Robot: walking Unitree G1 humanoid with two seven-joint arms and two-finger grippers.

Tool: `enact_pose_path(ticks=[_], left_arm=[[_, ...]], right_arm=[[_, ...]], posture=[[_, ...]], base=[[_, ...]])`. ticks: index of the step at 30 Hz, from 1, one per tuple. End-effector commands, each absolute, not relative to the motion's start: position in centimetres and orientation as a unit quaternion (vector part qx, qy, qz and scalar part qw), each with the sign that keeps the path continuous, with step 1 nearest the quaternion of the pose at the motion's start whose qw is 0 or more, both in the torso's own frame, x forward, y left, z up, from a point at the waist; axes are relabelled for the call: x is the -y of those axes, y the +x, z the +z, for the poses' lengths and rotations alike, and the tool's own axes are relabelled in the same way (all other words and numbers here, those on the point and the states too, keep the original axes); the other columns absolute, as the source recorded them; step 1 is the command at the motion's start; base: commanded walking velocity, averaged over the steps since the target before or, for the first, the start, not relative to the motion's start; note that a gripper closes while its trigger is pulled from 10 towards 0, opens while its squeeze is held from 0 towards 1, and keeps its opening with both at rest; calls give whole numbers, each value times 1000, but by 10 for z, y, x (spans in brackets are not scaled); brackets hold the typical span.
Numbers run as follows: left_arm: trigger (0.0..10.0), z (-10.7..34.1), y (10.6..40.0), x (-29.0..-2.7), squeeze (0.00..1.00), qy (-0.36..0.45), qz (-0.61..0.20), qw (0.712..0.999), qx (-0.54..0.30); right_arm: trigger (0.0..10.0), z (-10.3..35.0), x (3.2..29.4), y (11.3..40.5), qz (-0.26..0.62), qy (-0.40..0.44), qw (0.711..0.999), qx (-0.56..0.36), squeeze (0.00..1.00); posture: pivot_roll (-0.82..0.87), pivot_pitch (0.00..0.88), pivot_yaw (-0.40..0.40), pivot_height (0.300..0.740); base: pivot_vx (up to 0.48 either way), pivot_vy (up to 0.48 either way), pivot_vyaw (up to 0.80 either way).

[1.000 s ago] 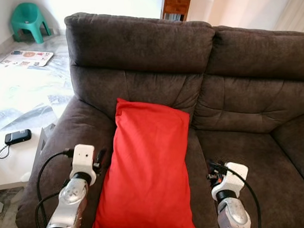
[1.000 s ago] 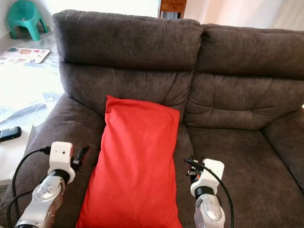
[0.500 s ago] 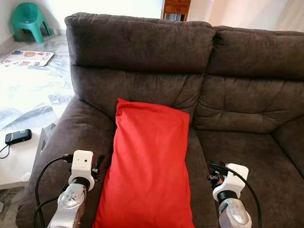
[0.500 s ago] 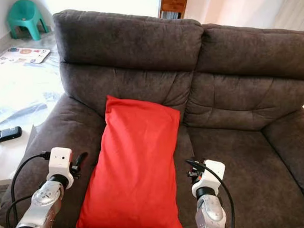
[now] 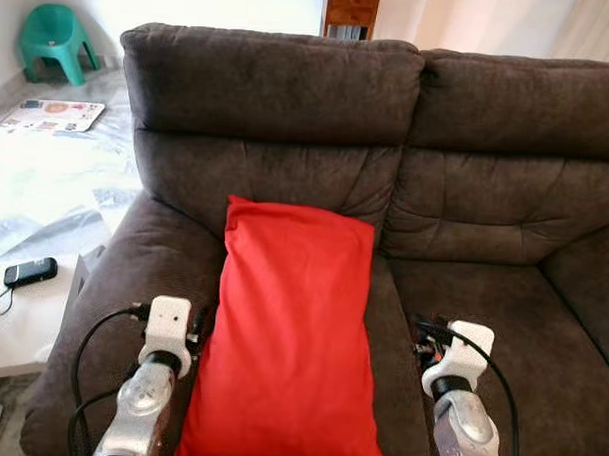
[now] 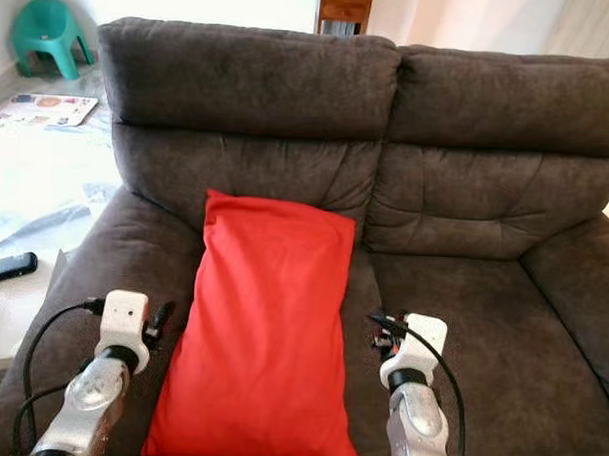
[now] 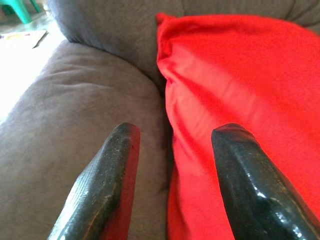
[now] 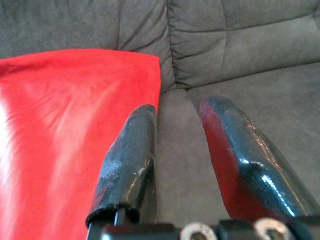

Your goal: Move the pillow to the sofa from floor

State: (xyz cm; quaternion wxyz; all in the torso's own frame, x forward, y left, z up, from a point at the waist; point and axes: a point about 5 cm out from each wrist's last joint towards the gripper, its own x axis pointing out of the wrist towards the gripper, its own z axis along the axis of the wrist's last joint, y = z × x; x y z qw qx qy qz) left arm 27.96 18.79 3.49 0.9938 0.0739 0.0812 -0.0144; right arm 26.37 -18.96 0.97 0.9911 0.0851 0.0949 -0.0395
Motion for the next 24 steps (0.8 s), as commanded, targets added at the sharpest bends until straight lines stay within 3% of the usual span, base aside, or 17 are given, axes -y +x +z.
enact_pose_path(ticks=[1, 24], left_arm=[[10000, 34, 279, -189, 0, 83, -15, 993, -83], [10000, 38, 280, -187, 0, 79, -10, 995, -60]], right_arm=[[10000, 10, 189, 265, -40, 86, 991, -93, 0], [10000, 13, 190, 268, -35, 81, 992, -86, 0]], posture=[[22, 0, -75, 740], [23, 0, -84, 740]], base=[[0, -300, 0], [0, -25, 0]])
